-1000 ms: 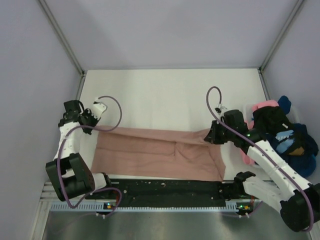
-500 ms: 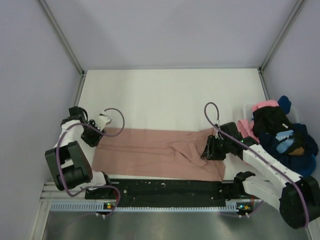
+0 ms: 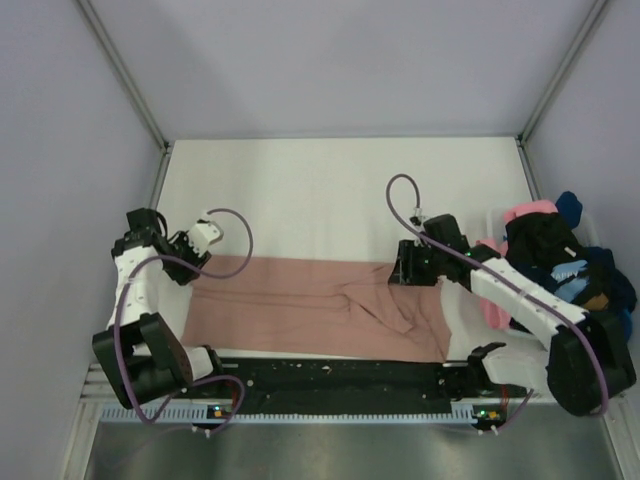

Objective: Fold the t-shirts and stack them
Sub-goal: Fold the other side of the tshirt into a rectangle

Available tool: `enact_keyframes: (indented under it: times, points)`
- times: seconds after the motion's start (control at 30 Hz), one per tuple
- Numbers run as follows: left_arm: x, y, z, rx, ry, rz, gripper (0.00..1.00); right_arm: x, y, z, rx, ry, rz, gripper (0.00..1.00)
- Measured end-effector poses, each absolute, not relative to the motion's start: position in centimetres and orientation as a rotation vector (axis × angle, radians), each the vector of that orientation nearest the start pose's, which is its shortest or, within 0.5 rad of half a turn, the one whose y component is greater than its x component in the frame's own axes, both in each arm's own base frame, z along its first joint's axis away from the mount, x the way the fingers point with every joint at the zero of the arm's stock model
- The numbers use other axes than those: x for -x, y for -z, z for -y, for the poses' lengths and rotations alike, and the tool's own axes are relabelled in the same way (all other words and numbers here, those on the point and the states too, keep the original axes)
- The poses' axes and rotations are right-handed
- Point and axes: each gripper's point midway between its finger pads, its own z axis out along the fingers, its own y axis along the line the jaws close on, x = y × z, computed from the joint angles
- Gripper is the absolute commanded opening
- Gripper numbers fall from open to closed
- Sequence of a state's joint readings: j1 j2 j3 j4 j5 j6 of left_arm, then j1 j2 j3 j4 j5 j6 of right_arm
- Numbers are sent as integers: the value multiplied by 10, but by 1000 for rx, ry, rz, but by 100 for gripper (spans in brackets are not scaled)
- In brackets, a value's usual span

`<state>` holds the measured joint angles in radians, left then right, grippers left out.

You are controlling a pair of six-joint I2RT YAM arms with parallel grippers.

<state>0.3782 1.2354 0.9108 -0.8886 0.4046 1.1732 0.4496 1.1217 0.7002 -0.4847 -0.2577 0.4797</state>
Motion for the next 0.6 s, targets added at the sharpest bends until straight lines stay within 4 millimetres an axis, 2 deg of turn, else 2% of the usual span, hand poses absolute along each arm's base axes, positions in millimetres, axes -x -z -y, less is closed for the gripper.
enact_keyframes:
  times: [0.17, 0.27, 0.4, 0.43, 0.6]
  points:
    - [-258, -90, -65, -1076, 77, -2389, 46, -226, -57, -184, 146, -652, -2683, 48]
    - [-257, -80, -66, -1067, 89, -2411, 47, -230, -44, -188, 171, -650, -2706, 47]
    - [-254, -73, -67, -1051, 95, -2437, 47, -231, -35, -195, 202, -675, -2720, 41]
    - [-254, -72, -67, -1047, 94, -2440, 47, -231, -35, -197, 207, -681, -2719, 38]
    - [-256, -73, -69, -1038, 78, -2442, 46, -233, -36, -206, 245, -722, -2695, 5]
